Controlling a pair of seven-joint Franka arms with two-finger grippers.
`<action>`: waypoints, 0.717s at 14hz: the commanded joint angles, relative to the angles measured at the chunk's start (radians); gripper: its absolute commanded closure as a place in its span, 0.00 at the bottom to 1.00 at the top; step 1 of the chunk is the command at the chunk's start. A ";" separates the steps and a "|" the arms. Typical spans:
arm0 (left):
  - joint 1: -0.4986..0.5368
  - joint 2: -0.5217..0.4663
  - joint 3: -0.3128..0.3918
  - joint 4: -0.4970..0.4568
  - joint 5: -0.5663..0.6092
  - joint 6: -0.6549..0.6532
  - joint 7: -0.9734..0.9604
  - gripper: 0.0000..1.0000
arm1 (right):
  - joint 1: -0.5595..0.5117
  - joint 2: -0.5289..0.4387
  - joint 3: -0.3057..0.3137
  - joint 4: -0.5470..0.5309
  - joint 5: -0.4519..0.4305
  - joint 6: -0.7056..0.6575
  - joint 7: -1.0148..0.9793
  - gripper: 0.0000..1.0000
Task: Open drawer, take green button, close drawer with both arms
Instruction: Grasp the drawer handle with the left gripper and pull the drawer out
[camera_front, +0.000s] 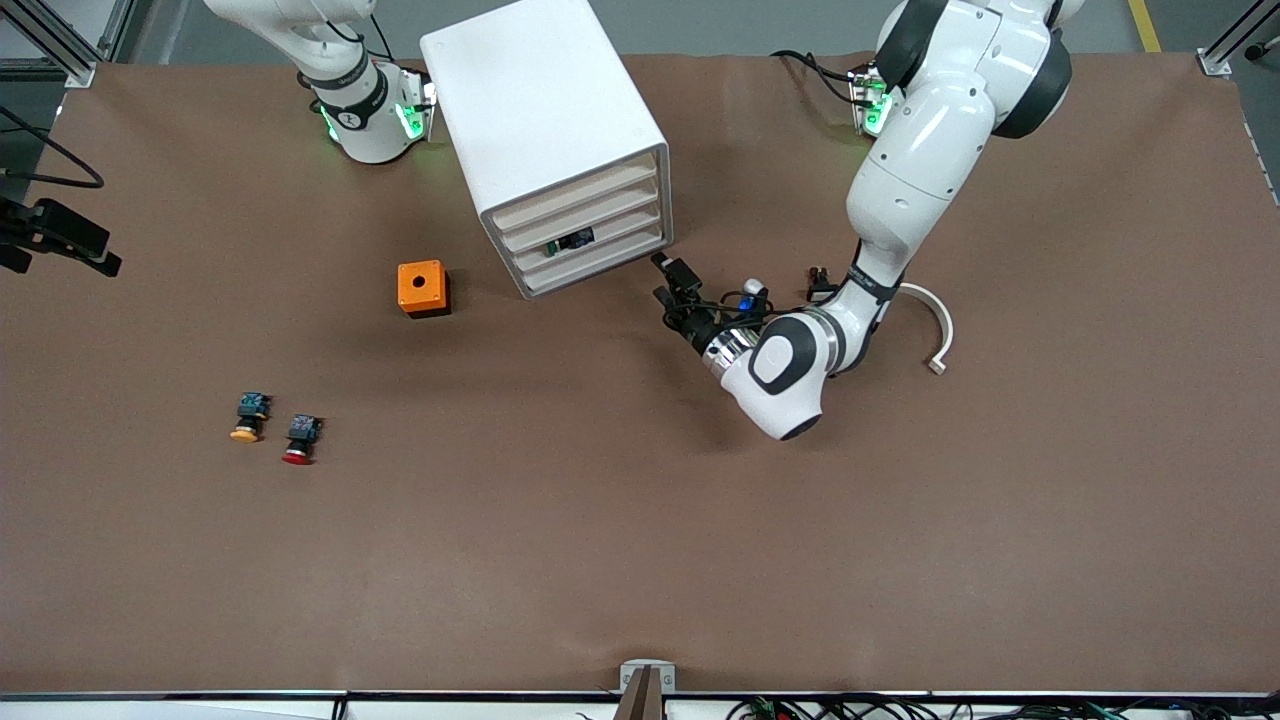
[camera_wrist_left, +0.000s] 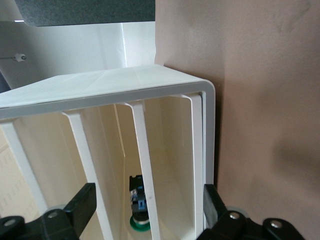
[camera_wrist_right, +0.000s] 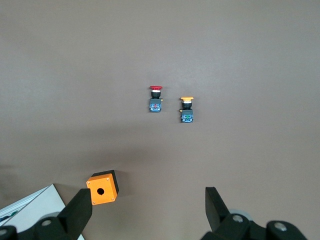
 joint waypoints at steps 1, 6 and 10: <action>-0.029 0.013 0.001 0.007 -0.018 -0.015 -0.014 0.29 | -0.009 0.000 0.004 0.007 -0.003 -0.016 -0.005 0.00; -0.065 0.016 -0.005 -0.013 -0.018 -0.041 -0.014 0.42 | -0.009 0.000 0.004 0.007 -0.001 -0.018 -0.005 0.00; -0.081 0.016 -0.021 -0.030 -0.015 -0.044 -0.011 0.42 | -0.009 0.000 0.004 0.005 -0.003 -0.019 -0.005 0.00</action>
